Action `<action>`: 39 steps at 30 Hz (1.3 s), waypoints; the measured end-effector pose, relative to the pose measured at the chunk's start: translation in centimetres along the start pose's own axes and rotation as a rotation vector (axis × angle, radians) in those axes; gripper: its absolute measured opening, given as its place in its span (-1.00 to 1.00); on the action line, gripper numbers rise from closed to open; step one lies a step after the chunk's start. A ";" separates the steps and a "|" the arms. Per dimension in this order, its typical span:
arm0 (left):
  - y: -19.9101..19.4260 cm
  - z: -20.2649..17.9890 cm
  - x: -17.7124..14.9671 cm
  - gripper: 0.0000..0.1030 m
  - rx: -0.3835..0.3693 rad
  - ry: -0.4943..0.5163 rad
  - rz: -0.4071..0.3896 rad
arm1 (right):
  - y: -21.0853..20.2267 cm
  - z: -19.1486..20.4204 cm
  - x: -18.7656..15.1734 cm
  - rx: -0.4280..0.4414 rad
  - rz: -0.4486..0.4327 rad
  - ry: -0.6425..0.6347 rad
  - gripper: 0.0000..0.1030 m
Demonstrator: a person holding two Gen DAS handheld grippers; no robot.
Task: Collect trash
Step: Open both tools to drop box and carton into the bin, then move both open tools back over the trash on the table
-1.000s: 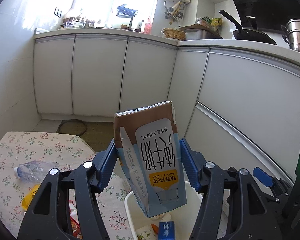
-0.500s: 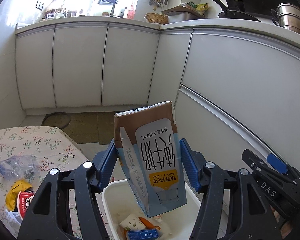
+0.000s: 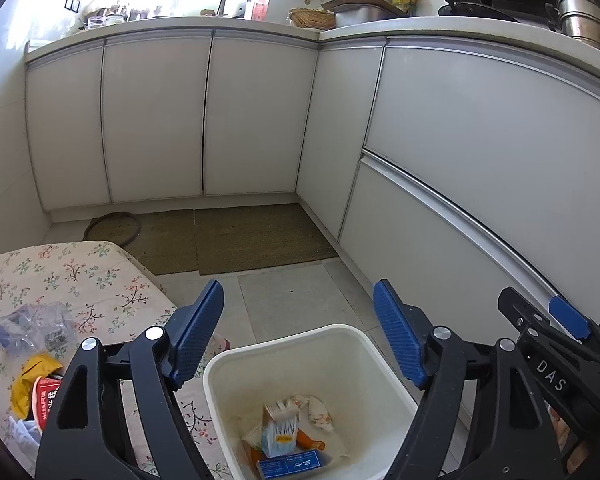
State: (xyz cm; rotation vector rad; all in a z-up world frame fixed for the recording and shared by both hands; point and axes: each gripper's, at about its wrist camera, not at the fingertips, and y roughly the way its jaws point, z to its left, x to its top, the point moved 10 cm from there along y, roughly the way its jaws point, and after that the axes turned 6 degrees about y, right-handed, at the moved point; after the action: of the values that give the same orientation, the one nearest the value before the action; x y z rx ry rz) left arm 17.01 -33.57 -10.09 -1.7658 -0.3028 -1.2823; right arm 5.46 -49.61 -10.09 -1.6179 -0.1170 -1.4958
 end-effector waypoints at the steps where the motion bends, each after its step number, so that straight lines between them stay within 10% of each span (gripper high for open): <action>1: 0.0 0.1 0.0 0.48 0.007 -0.002 0.003 | 0.0 0.1 0.0 -0.003 -0.002 -0.001 0.61; 39: -9.1 19.6 -1.5 0.71 0.358 -0.222 0.020 | -6.1 19.1 -3.2 0.174 -0.048 -0.203 0.81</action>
State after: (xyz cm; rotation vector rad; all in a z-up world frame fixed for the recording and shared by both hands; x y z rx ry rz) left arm 22.85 -12.86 -7.71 -1.5955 -0.6006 -0.9482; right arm 15.20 -32.10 -6.88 -1.6310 -0.3919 -1.3151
